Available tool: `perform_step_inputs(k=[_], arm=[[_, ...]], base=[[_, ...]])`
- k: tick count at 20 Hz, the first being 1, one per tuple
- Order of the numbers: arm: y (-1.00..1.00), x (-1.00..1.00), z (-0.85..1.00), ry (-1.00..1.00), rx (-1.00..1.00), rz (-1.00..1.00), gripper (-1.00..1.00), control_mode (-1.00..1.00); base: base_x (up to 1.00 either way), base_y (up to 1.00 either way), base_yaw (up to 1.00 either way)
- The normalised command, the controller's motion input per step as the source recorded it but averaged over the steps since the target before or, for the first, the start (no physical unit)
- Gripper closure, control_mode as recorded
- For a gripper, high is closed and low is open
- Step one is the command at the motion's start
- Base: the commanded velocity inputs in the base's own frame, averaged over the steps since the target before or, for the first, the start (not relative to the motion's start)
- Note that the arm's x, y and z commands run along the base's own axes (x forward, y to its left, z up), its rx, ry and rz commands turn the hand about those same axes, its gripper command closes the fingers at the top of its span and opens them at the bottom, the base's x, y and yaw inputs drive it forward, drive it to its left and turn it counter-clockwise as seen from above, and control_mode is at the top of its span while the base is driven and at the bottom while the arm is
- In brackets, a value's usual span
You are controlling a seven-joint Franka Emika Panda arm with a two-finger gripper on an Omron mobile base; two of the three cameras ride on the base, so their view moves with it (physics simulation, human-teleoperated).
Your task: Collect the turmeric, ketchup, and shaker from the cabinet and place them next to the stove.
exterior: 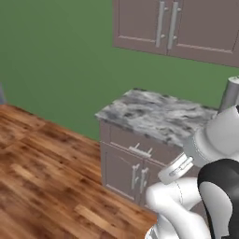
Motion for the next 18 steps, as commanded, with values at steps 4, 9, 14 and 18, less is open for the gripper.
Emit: perform_step_inputs(k=[4, 9, 14, 18], arm=[[0.0, 0.0, 0.0, 0.0, 0.0, 0.0, -1.0, 1.0], [0.0, 0.0, 0.0, 0.0, 0.0, 0.0, -1.0, 1.0], [0.0, 0.0, 0.0, 0.0, 0.0, 0.0, -1.0, 1.0], [0.0, 0.0, 0.0, 0.0, 0.0, 0.0, -1.0, 1.0]], base=[[0.0, 0.62, 0.58], [0.02, 0.57, 0.57], [0.21, 0.42, 0.56], [0.38, 0.29, 0.55]])
